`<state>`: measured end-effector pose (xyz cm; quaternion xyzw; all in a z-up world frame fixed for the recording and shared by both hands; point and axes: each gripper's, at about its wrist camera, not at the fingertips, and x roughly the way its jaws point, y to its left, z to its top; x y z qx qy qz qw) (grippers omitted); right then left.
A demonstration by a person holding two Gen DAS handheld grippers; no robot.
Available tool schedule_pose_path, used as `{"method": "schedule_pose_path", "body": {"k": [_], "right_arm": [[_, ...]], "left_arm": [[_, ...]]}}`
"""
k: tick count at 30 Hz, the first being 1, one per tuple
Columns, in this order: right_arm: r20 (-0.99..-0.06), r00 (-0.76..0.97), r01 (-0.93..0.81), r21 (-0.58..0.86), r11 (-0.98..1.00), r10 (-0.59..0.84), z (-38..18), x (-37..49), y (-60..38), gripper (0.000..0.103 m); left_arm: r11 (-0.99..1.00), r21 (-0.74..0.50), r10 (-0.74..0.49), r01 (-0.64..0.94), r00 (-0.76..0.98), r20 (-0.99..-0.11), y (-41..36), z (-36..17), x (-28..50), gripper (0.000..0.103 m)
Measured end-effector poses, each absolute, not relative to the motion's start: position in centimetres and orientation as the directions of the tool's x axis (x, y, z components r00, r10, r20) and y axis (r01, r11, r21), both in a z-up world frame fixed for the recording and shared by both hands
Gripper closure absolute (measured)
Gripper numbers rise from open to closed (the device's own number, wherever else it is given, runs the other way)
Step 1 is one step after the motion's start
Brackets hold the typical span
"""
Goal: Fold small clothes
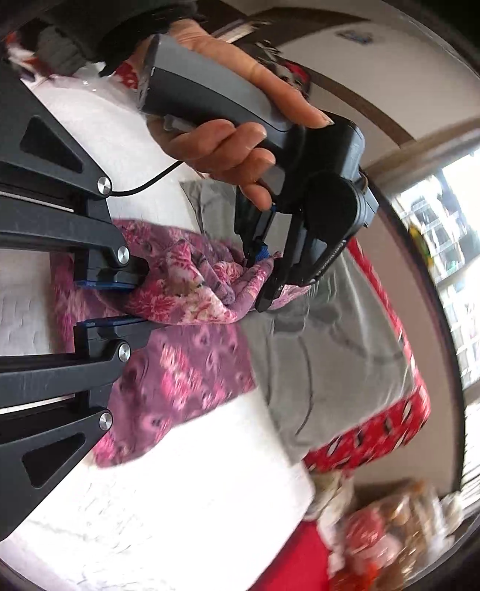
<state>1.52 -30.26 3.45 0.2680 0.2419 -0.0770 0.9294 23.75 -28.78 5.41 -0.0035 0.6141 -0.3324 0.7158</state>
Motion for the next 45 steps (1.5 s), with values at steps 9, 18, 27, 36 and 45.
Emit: {"method": "schedule_pose_path", "body": {"k": [9,18,27,36,45], "right_arm": [[-0.571,0.821,0.374,0.568,0.733,0.024,-1.4,1.1,-34.5,0.092],[-0.575,0.813,0.404,0.669,0.623,0.090,-2.2,-0.8,-38.3,0.068],[-0.511,0.823,0.249,0.718,0.650,0.249,0.7,10.4,-43.2,0.047],[-0.584,0.757,0.199,0.633,0.748,0.293,-0.3,17.0,-42.2,0.099],[-0.726,0.662,0.379,0.535,0.755,0.183,-3.9,18.7,-44.6,0.098]], "left_arm": [[0.784,-0.442,-0.475,0.437,-0.038,-0.879,-32.1,2.2,23.5,0.090],[0.800,-0.459,-0.540,0.388,0.130,-0.832,-21.8,6.0,25.3,0.057],[0.838,-0.500,-0.529,0.217,0.106,-0.842,-12.2,0.8,25.3,0.057],[0.799,-0.534,-0.588,0.276,0.178,-0.789,-10.5,3.2,24.2,0.053],[0.871,-0.371,-0.440,0.323,0.173,-0.881,-13.8,-1.0,23.2,0.043]]}}
